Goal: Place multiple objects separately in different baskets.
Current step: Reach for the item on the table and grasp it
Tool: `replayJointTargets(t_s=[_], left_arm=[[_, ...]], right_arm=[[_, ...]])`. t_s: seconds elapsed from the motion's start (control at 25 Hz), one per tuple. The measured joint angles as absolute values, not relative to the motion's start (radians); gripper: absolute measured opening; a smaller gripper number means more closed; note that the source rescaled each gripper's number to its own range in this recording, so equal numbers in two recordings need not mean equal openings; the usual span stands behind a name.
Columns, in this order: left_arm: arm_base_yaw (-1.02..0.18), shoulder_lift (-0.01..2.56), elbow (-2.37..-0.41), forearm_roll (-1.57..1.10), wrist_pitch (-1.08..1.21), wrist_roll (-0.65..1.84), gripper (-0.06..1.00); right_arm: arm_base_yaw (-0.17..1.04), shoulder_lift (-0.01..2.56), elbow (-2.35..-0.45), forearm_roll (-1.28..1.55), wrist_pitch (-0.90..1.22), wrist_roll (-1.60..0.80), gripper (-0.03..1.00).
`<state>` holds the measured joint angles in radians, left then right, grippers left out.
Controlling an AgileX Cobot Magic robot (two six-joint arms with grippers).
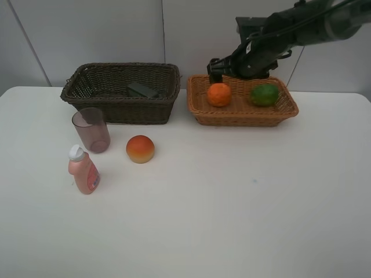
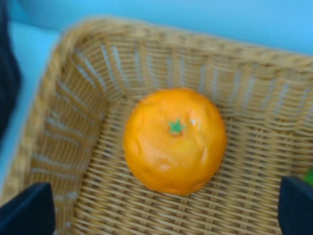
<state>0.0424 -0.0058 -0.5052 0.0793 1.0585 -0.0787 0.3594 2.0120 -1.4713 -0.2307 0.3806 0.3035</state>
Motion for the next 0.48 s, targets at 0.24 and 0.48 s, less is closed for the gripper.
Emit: replayJointTargets(t_s=[0.24,0.48], left_arm=[[0.042,-0.006,-0.505,0.079,1.058,-0.079,1.0],[0.042,-0.006,-0.505,0.079,1.058,-0.079,1.0]], right_arm=[[0.359,1.871,-1.473,-0.215,0.488,0.285,1.0],[0.359,1.755,-1.34,-0.214,0.544,0.224,1.0]])
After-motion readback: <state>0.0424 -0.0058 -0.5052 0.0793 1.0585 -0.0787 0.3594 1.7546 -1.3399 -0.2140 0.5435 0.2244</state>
